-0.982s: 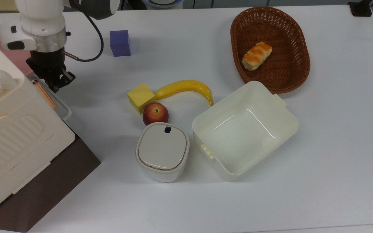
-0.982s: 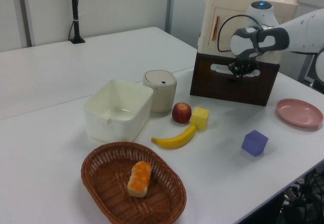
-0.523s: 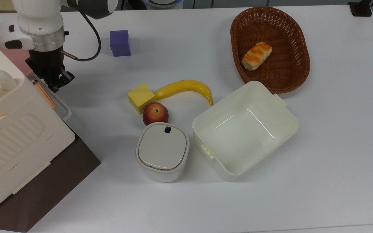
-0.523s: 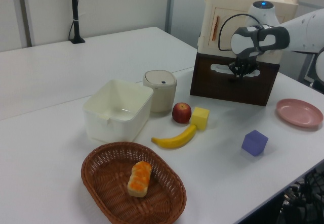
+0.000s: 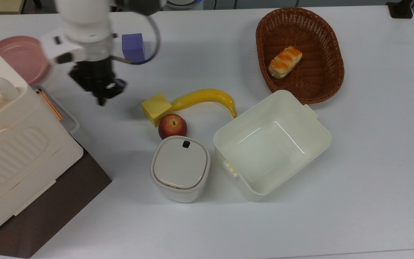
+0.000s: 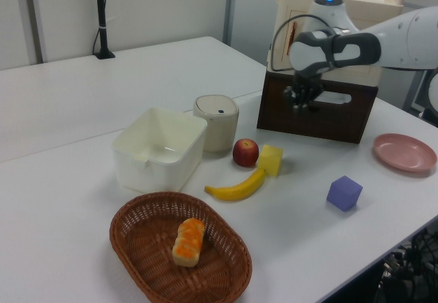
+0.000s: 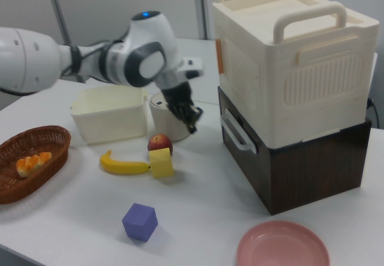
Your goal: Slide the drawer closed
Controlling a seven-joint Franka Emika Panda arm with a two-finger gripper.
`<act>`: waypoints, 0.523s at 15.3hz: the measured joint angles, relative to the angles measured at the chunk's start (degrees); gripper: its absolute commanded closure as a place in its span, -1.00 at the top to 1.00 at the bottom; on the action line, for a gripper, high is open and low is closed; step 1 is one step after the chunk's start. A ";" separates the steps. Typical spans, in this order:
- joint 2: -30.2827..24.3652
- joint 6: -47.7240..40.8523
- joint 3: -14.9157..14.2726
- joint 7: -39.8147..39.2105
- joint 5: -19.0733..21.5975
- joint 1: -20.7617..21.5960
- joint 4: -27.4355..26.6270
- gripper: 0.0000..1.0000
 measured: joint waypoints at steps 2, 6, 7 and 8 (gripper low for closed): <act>-1.68 -1.88 3.12 0.05 0.13 0.52 0.11 -1.00; -6.23 -8.95 6.35 0.02 2.15 2.33 2.26 -1.00; -7.31 -11.65 6.54 -0.22 3.24 2.64 3.34 -1.00; -8.30 -14.72 6.55 -1.19 4.62 2.82 4.62 -0.93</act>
